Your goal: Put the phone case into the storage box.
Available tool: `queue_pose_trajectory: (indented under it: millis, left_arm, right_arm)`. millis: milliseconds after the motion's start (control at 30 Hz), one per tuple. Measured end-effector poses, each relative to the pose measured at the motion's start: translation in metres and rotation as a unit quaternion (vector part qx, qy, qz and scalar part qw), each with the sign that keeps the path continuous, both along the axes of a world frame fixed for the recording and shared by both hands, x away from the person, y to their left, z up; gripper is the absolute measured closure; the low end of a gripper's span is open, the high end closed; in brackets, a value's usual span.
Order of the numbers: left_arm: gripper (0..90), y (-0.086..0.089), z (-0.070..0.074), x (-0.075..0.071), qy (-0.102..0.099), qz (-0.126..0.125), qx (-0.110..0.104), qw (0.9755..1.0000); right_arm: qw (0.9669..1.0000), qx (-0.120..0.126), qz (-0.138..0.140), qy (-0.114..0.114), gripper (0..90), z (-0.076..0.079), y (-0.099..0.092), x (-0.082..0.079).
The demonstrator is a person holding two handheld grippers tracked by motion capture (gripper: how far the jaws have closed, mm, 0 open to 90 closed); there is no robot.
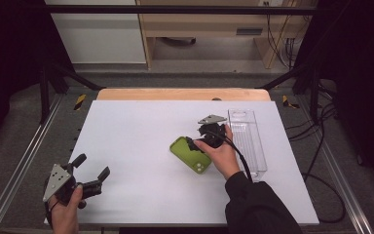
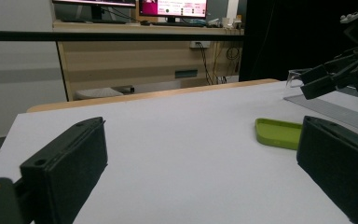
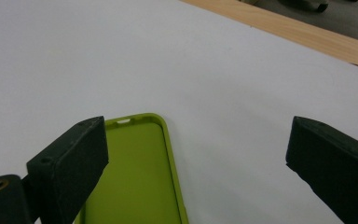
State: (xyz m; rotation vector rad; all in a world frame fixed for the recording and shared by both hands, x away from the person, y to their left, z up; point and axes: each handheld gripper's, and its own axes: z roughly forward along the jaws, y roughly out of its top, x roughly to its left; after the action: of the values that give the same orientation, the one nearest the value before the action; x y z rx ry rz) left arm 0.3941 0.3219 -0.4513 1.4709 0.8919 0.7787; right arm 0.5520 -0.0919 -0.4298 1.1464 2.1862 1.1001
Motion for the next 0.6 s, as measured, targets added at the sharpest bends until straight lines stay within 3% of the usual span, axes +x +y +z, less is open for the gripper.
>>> queue_pose_trajectory:
  millis: [333,600]
  left_arm:
    - [1.3,0.000,0.000,0.000,0.000,-0.001,0.000,1.0000]
    - [1.3,0.000,0.000,0.000,0.000,0.000,-0.001,1.0000]
  right_arm:
    - [0.9991,-0.027,0.009,0.030,7.4,-0.015,0.011,0.003]
    - [0.9978,-0.052,0.023,0.032,26.4,-0.020,0.017,0.001]
